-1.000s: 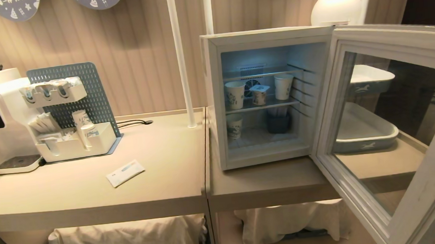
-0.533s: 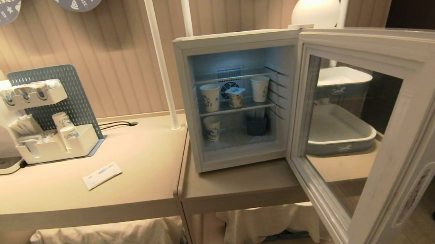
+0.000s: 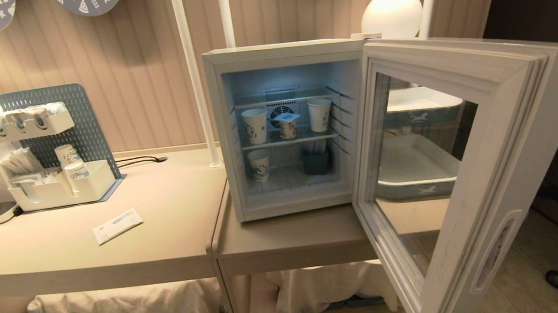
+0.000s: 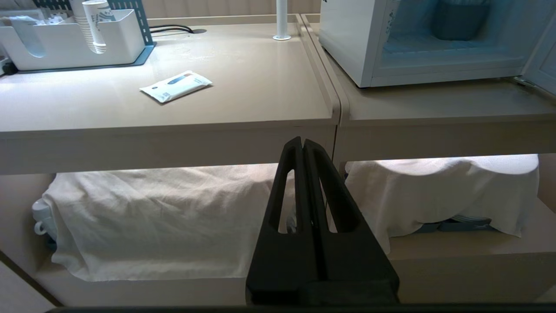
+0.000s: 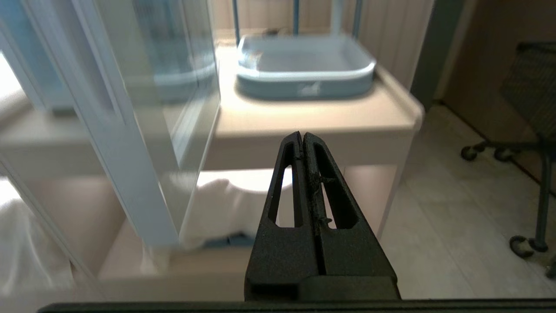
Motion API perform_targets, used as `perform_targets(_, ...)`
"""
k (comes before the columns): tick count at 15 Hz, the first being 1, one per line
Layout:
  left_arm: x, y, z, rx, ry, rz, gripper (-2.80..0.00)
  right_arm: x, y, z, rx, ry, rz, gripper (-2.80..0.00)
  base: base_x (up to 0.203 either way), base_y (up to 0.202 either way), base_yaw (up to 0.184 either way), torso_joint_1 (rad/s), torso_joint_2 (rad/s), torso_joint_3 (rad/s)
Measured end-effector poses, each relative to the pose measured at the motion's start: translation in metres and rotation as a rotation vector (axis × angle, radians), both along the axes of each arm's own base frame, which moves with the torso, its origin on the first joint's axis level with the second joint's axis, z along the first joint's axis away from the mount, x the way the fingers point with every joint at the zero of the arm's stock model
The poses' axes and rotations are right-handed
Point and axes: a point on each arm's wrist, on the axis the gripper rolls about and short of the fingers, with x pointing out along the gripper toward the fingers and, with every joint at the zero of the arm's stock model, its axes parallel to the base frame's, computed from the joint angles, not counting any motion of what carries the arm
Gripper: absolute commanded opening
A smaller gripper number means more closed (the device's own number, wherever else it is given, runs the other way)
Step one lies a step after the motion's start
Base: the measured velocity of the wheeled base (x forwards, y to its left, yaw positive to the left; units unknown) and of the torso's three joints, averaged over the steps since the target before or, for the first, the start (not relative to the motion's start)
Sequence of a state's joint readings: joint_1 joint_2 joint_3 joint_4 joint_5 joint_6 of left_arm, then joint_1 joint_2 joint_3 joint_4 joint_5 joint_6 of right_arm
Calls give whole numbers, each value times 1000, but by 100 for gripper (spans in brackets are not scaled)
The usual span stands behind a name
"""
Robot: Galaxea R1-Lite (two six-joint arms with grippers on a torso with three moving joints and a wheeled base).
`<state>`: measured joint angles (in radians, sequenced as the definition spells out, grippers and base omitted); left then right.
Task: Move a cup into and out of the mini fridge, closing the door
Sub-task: Close the freezer door
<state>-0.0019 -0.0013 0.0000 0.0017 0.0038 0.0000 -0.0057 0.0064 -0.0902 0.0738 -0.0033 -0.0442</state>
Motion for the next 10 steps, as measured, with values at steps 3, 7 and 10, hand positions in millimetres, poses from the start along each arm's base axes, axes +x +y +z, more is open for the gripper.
perform_targets(3,0,0,0,0,0,0,-280,-9,0,61,57,-53,-23,-280,0,0,0,0,0,0)
perform_targets(7,0,0,0,0,0,0,-280,60,-1,113,179,188,-31,-280,0,0,0,0,0,0)
perform_targets(10,0,0,0,0,0,0,-280,147,-4,123,264,321,44,-280,0,0,0,0,0,0)
